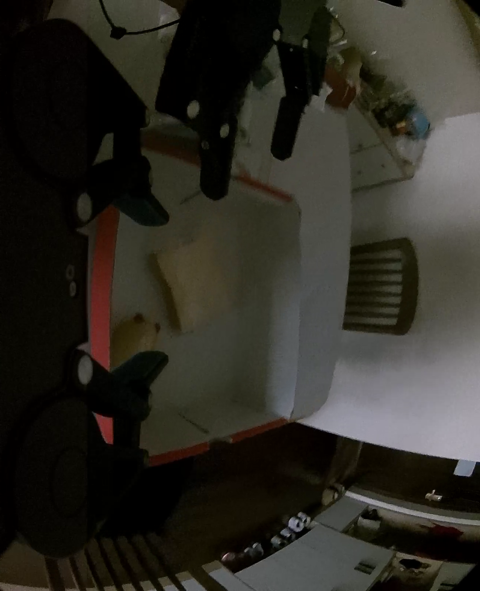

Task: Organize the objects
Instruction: 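Move both tools back over the table toward the cotton swab bag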

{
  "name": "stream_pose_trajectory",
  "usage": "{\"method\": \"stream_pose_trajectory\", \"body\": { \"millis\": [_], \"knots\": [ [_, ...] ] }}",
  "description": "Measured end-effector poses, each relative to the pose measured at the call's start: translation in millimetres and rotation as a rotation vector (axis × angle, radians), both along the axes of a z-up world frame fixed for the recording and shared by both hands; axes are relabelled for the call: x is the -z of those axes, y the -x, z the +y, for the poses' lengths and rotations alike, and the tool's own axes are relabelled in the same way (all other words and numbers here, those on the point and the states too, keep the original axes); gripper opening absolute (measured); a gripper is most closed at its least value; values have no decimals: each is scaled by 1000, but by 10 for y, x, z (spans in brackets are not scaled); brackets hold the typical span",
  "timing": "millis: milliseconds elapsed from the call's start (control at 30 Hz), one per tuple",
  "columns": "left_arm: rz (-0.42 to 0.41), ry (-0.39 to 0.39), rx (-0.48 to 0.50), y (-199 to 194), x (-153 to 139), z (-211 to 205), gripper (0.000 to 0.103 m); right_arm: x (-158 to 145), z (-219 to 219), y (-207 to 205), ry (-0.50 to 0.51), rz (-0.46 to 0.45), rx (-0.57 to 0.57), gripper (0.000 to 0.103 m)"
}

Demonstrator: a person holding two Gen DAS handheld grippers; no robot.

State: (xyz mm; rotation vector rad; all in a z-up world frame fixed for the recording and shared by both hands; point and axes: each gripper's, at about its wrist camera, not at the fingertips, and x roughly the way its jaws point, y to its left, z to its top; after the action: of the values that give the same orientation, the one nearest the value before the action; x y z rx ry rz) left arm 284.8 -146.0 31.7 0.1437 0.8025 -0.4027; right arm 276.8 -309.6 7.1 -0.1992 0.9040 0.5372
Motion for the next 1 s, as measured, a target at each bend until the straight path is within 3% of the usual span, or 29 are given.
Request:
{"method": "stream_pose_trajectory", "body": {
  "millis": [167,333,467,767,867,1000],
  "knots": [
    [-68,25,-38,368,-121,327,80,-125,95,189,-82,-5,4,77],
    [-149,20,-89,754,-194,704,80,-167,433,438,-87,-84,-12,79],
    [-189,53,-130,1054,-253,1063,86,-187,663,601,-151,-105,-26,81],
    [-175,96,-214,1557,-124,1882,90,-123,1333,985,-158,-108,-55,84],
    [-162,117,-247,1682,-51,2175,103,-83,1542,1055,-153,-91,-51,84],
    [-163,117,-276,1812,58,2505,103,-10,1753,1141,-137,-70,-60,84]
  ]
}}
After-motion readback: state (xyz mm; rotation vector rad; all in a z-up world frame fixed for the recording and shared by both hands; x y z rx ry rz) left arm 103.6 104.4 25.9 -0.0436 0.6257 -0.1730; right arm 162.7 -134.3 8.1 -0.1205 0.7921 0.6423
